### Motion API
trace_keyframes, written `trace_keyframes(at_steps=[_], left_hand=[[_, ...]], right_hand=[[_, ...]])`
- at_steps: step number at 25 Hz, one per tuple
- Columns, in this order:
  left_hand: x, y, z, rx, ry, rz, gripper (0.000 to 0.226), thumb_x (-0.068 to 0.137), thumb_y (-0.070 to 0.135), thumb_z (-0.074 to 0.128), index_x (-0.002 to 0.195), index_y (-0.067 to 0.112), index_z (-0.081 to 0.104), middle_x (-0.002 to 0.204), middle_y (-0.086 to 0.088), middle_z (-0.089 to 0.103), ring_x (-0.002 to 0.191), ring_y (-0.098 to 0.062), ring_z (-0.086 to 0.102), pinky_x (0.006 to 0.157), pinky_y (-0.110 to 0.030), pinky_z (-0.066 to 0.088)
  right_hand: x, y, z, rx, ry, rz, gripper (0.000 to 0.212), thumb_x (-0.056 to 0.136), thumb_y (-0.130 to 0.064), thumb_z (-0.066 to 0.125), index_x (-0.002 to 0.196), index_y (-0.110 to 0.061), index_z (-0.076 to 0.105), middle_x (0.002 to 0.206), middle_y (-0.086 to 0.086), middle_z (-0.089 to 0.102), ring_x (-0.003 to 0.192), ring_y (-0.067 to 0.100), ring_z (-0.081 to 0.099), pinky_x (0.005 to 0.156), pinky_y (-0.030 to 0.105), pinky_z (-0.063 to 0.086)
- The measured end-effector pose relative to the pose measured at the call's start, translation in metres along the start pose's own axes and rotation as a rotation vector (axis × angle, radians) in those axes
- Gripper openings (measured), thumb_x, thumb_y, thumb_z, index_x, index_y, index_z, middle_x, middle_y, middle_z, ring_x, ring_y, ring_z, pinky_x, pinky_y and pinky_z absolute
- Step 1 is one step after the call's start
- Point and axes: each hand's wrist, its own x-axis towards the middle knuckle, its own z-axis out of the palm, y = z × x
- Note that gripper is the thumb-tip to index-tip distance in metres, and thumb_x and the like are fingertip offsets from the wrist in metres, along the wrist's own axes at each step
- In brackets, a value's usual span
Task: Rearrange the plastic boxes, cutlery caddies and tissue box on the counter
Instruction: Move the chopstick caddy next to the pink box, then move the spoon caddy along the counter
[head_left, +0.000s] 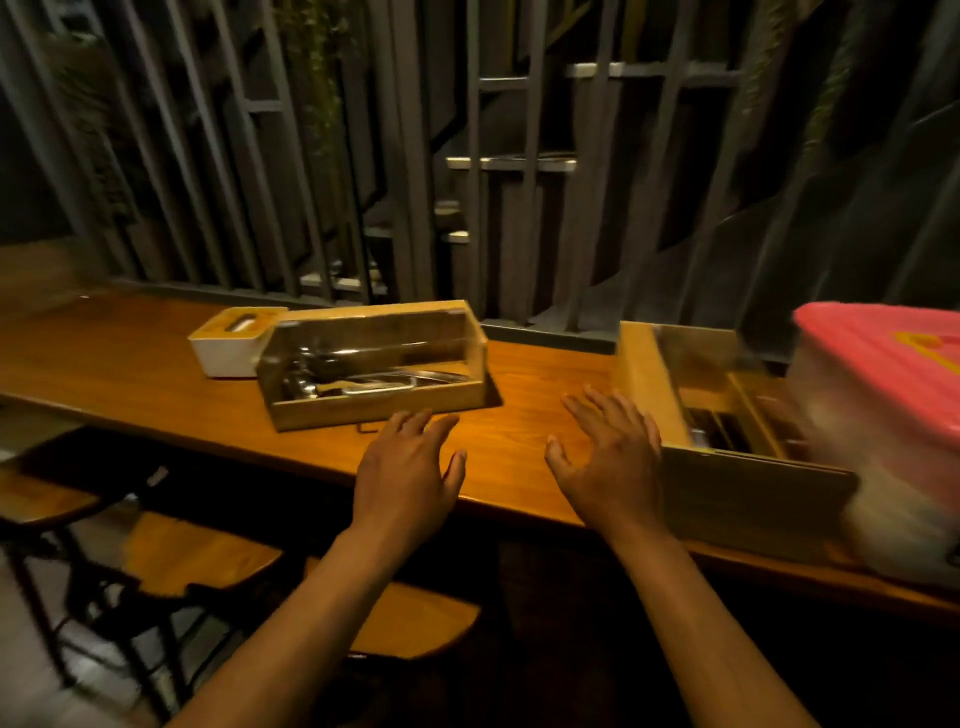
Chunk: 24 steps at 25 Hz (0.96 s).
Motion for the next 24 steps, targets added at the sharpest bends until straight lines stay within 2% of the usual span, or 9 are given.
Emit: trace_keyframes(at_steps=[3, 9, 15, 19, 22, 24], left_hand=[[-0.001, -0.070, -0.014, 0.095, 0.010, -0.032, 0.054, 0.091, 0.051, 0.047, 0.142, 0.031, 0.040, 0.146, -0.002, 0.045, 0.139, -0.025, 0.033, 0.109, -0.044, 0.036], [0.016, -0.168, -0.036, 0.145, -0.006, -0.141, 0.058, 0.092, 0.050, 0.048, 0.145, 0.033, 0.034, 0.152, -0.004, 0.038, 0.143, -0.027, 0.026, 0.116, -0.043, 0.026], [0.055, -0.231, -0.039, 0.128, 0.024, -0.289, 0.054, 0.090, 0.048, 0.049, 0.141, 0.032, 0.040, 0.145, -0.004, 0.046, 0.136, -0.027, 0.036, 0.107, -0.047, 0.037], [0.068, -0.276, -0.048, 0.208, 0.075, -0.277, 0.051, 0.088, 0.041, 0.051, 0.137, 0.028, 0.045, 0.139, -0.004, 0.051, 0.128, -0.027, 0.043, 0.101, -0.044, 0.043], [0.078, -0.307, -0.051, 0.212, 0.063, -0.312, 0.049, 0.090, 0.038, 0.053, 0.137, 0.028, 0.047, 0.140, -0.003, 0.051, 0.128, -0.026, 0.043, 0.101, -0.042, 0.042], [0.092, -0.331, -0.046, 0.164, 0.037, -0.342, 0.048, 0.092, 0.038, 0.052, 0.138, 0.030, 0.044, 0.143, -0.001, 0.048, 0.133, -0.022, 0.040, 0.104, -0.041, 0.041]], right_hand=[[0.000, -0.049, 0.045, 0.041, -0.017, 0.017, 0.047, 0.084, -0.040, 0.063, 0.129, -0.032, 0.056, 0.142, 0.000, 0.051, 0.138, 0.024, 0.034, 0.113, 0.051, 0.023], [0.024, -0.127, 0.120, 0.122, -0.078, -0.017, 0.047, 0.083, -0.040, 0.062, 0.128, -0.033, 0.056, 0.140, -0.002, 0.053, 0.134, 0.021, 0.040, 0.109, 0.052, 0.033], [0.078, -0.172, 0.193, 0.183, -0.155, -0.133, 0.044, 0.082, -0.044, 0.061, 0.124, -0.033, 0.059, 0.132, -0.005, 0.057, 0.128, 0.018, 0.044, 0.108, 0.049, 0.035], [0.120, -0.224, 0.247, 0.160, -0.226, -0.210, 0.047, 0.082, -0.047, 0.060, 0.125, -0.030, 0.058, 0.135, 0.000, 0.055, 0.130, 0.022, 0.042, 0.111, 0.047, 0.027], [0.138, -0.268, 0.291, 0.065, -0.387, -0.225, 0.062, 0.080, -0.061, 0.053, 0.133, -0.030, 0.050, 0.145, 0.005, 0.045, 0.139, 0.025, 0.031, 0.115, 0.051, 0.018], [0.148, -0.287, 0.315, -0.042, -0.418, -0.183, 0.072, 0.079, -0.069, 0.049, 0.138, -0.028, 0.044, 0.150, 0.007, 0.039, 0.143, 0.028, 0.025, 0.116, 0.054, 0.011]])
